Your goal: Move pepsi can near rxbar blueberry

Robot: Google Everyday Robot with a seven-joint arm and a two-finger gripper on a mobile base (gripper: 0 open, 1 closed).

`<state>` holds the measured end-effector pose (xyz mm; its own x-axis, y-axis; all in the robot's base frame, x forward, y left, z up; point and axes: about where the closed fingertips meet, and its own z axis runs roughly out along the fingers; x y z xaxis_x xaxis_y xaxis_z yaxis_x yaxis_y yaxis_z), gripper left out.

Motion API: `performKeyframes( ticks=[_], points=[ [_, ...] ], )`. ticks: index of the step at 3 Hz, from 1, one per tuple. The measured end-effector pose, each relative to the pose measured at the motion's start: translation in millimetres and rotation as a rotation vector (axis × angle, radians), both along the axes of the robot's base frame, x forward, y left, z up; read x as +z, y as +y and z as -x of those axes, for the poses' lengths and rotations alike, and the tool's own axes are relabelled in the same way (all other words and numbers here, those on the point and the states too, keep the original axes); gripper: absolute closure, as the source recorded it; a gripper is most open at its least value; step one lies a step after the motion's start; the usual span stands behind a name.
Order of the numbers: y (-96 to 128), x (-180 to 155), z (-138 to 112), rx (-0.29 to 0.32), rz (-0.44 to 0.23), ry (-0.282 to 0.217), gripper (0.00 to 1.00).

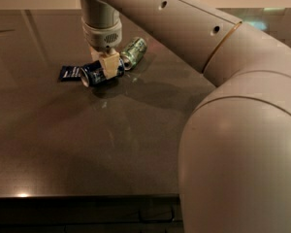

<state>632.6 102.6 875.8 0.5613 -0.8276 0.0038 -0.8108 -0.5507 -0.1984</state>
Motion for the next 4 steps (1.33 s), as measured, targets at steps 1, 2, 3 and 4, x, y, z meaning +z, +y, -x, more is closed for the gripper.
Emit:
performKeyframes(
  ticks=[1, 2, 3, 4],
  points=[
    [-2.4, -10.5, -1.7, -0.004, 0.023, -0.002, 0.81],
    [-5.7, -18.2, -0.6, 0.004, 0.050, -0.012, 0.59],
    [-6.8, -20.6, 0.3, 0.007, 0.061, -0.015, 0.35],
    [-6.8, -20.2, 0.3, 0.007, 0.061, -0.015, 0.12]
  ],
)
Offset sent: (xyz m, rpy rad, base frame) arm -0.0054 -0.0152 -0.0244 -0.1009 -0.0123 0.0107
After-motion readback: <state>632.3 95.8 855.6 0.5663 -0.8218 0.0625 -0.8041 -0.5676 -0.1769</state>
